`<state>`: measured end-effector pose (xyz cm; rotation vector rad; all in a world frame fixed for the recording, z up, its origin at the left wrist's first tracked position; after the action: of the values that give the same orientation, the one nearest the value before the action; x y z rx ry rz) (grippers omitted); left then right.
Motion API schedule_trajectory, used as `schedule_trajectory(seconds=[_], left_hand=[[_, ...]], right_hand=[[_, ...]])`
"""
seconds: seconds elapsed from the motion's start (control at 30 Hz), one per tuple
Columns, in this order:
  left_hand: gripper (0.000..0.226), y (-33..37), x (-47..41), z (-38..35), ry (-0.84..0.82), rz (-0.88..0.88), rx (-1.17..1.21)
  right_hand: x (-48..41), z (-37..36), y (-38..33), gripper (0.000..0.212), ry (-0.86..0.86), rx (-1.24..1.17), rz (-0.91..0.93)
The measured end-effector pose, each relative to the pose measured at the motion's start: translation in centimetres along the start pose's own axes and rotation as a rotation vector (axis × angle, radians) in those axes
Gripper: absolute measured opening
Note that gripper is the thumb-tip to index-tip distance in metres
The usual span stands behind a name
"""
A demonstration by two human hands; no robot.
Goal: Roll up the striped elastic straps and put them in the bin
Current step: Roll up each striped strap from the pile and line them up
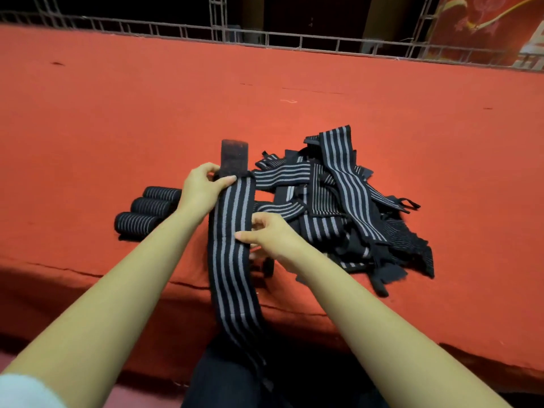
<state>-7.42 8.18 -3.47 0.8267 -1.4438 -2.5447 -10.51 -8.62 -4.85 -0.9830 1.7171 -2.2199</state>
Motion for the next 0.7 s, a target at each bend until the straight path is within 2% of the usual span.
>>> schedule_trajectory(seconds=[0.07, 0.13, 0.2, 0.27, 0.37, 0.43, 0.53, 0.7], left_hand=[[0.027, -0.9, -1.7, 0.5, 0.058, 0.020, -0.053], [0.037, -1.9, -2.7, 0.6, 0.116, 0.072, -0.079], [0.037, -3.2, -3.5, 0.5, 0.117, 0.121, -0.090], [0.033, -4.8, -3.6, -0.1, 0.049, 0.144, -0.127], [0.029, -7.5, -3.2, -0.7, -0.023, 0.178, -0.164], [0.029, -9.0, -2.8, -1.0, -0.039, 0.194, -0.165], [0.032, -10.1, -2.4, -1.2, -0.036, 0.186, -0.222], [0.037, -10.0, -1.9, -2.1, -0.044, 0.082, -0.482]], right_hand=[[-1.9, -1.3, -0.7, 0.017, 0.080, -0.014, 0.031], [-3.7, -1.9, -0.9, 0.042, 0.195, 0.055, 0.076], [-5.5, -2.1, -0.7, 0.059, 0.281, 0.236, 0.148], [-6.7, -2.1, -0.1, 0.065, 0.329, 0.518, 0.208], [-8.5, -2.1, 1.0, 0.063, 0.352, 0.872, 0.208], [-9.3, -2.1, 1.5, 0.058, 0.333, 1.001, 0.191], [-10.0, -1.9, 1.6, 0.052, 0.297, 1.085, 0.160], [-10.4, -1.4, 1.3, 0.053, 0.197, 1.160, 0.121]])
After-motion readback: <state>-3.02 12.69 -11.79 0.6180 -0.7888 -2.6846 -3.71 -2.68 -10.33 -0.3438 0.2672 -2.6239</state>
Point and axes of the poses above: each hand's wrist, its own x-axis away from the middle knuckle, its own z-axis out of the back of the hand, y = z × x, the point moved 1 cm from there along -x, towards the middle knuckle, and after that the axes turned 12 degrees about -z, right-handed, at the moved point
